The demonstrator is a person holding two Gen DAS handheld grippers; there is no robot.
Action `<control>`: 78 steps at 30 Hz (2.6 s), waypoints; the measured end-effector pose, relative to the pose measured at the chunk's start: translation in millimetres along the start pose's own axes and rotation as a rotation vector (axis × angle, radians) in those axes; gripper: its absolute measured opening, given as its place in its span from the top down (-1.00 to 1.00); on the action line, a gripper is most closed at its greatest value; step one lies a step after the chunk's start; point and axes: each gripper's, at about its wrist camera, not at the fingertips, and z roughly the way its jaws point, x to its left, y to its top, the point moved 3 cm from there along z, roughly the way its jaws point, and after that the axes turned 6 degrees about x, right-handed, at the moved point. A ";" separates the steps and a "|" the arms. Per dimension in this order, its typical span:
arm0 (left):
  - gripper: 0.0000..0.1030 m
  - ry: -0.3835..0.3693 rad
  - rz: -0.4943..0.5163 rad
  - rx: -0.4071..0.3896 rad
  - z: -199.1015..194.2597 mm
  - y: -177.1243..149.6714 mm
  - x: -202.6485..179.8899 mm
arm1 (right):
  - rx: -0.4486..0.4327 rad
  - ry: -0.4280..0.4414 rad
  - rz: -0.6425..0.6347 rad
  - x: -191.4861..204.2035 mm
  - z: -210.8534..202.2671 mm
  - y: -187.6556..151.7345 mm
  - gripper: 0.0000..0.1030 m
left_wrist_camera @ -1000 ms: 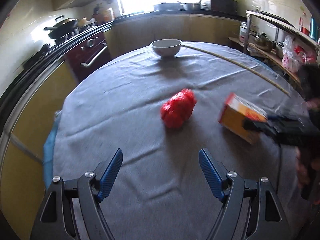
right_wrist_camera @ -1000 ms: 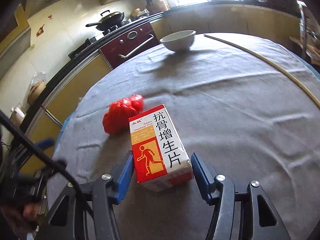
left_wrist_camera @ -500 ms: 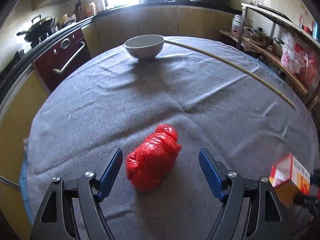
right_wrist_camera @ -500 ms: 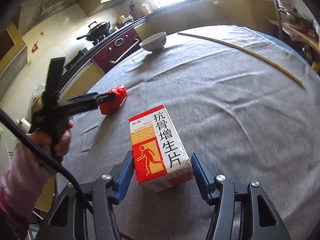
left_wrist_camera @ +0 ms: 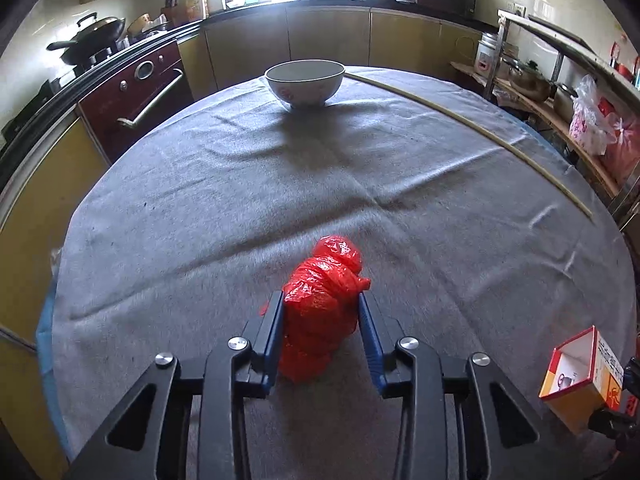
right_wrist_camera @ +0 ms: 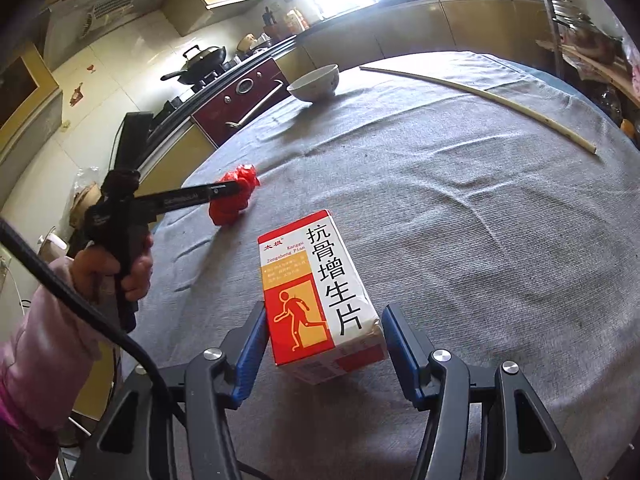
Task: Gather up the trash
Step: 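Grasp the red plastic bag with the left tool while the right tool holds the box, then lift and carry the red bag and medicine box toward the red basket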
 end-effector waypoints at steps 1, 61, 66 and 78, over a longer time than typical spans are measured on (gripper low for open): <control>0.27 -0.012 -0.012 -0.005 -5.8 -5.3 0.3 | -0.004 0.000 -0.002 1.1 -2.6 -1.4 -0.17; 0.27 0.198 0.172 -0.200 -186.2 -153.7 -202.6 | -0.219 0.006 0.103 -48.1 -173.1 -133.2 -0.17; 0.27 0.200 0.197 -0.204 -186.2 -153.2 -217.3 | -0.234 0.009 0.121 -55.5 -181.2 -136.7 -0.17; 0.27 0.195 0.251 -0.217 -190.6 -151.0 -249.2 | -0.270 0.010 0.157 -70.7 -202.5 -146.6 -0.17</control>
